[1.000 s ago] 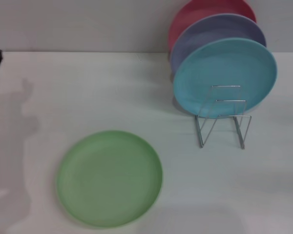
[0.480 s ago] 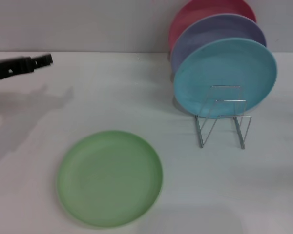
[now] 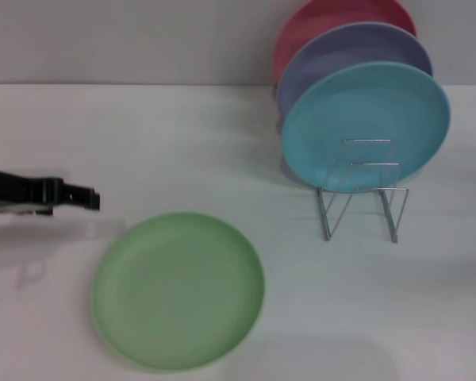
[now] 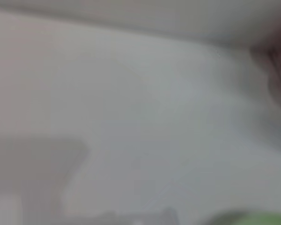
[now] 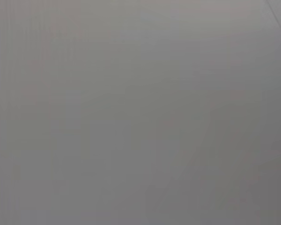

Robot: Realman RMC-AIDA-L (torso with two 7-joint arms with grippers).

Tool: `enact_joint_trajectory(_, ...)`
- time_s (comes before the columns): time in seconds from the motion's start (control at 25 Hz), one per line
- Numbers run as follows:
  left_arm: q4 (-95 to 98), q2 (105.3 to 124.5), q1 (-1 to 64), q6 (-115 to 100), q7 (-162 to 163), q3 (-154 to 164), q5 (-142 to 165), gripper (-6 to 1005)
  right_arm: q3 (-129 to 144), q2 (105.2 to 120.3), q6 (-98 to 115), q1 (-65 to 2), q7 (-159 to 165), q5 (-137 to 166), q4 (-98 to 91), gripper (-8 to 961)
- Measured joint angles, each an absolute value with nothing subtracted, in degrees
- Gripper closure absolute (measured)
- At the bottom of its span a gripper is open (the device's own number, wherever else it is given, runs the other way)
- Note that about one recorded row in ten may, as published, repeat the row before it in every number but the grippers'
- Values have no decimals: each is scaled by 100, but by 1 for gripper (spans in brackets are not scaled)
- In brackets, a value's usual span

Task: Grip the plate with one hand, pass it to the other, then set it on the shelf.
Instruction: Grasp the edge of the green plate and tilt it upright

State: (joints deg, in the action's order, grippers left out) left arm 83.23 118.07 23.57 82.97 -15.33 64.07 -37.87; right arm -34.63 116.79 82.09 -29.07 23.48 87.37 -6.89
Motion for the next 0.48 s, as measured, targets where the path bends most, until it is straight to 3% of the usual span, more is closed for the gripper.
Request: enact_joint_trajectory(0.48,8189,11821,2473,9235,-739,7044,-3264,185,-3463,11494,8172,-3024,2341,8735,-699,252)
